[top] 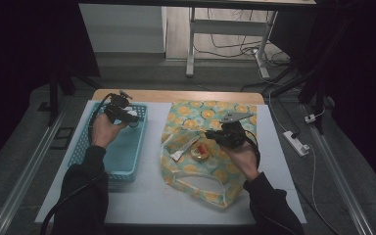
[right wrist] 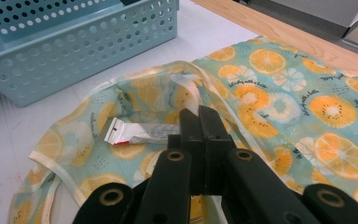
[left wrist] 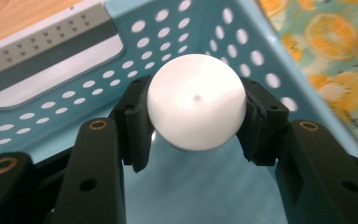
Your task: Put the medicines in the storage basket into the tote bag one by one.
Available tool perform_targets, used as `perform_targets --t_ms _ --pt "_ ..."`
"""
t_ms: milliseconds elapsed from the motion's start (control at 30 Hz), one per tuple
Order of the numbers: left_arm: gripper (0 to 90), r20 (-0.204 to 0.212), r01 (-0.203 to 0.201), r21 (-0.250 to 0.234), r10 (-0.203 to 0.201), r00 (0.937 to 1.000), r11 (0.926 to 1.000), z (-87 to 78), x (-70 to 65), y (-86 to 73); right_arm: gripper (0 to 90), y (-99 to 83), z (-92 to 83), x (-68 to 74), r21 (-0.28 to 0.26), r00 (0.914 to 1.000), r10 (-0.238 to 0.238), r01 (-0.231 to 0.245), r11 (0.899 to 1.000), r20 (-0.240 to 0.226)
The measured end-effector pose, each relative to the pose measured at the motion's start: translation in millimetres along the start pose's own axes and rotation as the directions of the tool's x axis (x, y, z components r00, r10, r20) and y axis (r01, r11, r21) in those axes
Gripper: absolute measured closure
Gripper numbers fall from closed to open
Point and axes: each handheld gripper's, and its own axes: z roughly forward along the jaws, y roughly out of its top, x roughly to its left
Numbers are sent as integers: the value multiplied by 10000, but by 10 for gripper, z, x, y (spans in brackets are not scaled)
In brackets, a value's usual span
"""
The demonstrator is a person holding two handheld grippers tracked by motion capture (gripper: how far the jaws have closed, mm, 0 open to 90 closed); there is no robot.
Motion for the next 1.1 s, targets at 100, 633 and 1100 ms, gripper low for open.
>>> perform_targets --t_ms 100,633,1100 --pt "505 70 -73 -114 74 9999 9999 -73 -11 -5 900 0 -8 -5 -3 10000 6 -6 10000 21" --pt "505 528 -742 -841 788 9955 9937 -451 -220 -69 900 -5 -8 -13 -26 10000 35 -35 10000 20" --pt "505 1292 -1432 -1330 1604 9786 9807 -597 -562 -115 900 -1 -14 -8 -87 10000 61 -61 9999 1"
